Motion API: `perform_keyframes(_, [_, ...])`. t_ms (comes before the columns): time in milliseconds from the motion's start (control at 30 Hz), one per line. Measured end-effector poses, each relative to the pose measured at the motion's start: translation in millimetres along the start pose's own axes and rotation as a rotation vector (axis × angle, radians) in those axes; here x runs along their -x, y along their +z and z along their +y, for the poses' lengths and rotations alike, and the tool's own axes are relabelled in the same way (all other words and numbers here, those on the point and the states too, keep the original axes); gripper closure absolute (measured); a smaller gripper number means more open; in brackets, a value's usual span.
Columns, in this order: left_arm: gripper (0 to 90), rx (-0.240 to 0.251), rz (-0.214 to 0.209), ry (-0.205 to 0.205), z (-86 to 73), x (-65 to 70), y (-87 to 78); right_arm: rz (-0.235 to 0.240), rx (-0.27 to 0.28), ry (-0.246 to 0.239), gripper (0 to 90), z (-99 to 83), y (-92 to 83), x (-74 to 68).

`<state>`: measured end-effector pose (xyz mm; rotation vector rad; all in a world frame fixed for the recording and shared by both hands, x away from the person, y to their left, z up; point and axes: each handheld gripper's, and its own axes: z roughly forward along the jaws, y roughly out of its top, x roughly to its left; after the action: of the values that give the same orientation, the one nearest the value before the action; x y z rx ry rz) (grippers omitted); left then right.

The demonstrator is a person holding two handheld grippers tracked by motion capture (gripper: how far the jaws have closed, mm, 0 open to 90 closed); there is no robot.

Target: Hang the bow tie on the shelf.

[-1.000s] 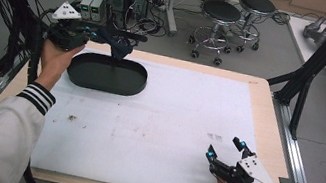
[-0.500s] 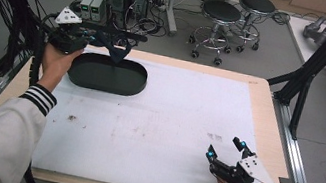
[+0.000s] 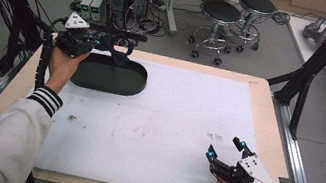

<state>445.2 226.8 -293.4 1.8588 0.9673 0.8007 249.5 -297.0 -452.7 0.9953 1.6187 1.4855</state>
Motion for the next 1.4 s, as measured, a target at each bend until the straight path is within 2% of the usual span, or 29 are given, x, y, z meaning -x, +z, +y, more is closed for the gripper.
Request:
perform_keyframes(333, [88.9,-0.056,-0.022,-0.003,-5.8,4.5,15.0,-0.001,0.0,0.002,9.4,-0.1,-0.2,0.2])
perform_keyframes(533, [88.9,-0.078,-0.033,-0.045,-17.1,2.3,22.1,0.001,-0.001,0.006,9.3,-0.2,-0.5,-0.1])
perform_keyframes(700, [88.9,-0.104,-0.04,-0.061,-28.4,-1.4,23.2,0.0,0.001,0.004,9.4,-0.2,-0.4,0.2])
perform_keyframes(767, [88.9,-0.095,-0.038,-0.067,-31.9,-2.5,22.6,0.001,-0.001,0.006,9.3,-0.2,-0.4,-0.2])
perform_keyframes(867, [88.9,-0.112,-0.042,-0.066,-37.3,-4.2,23.4,0.0,0.0,0.004,9.4,-0.2,-0.4,-0.2])
perform_keyframes(1033, [88.9,-0.12,-0.048,-0.088,-48.4,-7.0,23.8,0.001,0.0,0.004,9.4,-0.1,-0.4,-0.2])
perform_keyframes(1100, [88.9,-0.129,-0.064,-0.094,-50.8,-8.3,23.5,0.0,-0.001,0.004,9.4,-0.2,-0.5,-0.2])
perform_keyframes(1300, [88.4,-0.111,-0.091,-0.104,-57.6,-9.2,22.2,0.0,0.0,0.007,9.4,-0.3,-0.7,-0.3])
perform_keyframes(1367, [85.3,-0.126,-0.106,-0.106,-60.5,-10.1,22.7,0.0,0.002,0.011,9.4,-0.2,-0.6,0.3])
perform_keyframes(1400, [80.1,-0.138,-0.111,-0.11,-62.1,-10.2,23.0,-0.001,0.001,0.014,9.4,-0.2,-0.6,0.2])
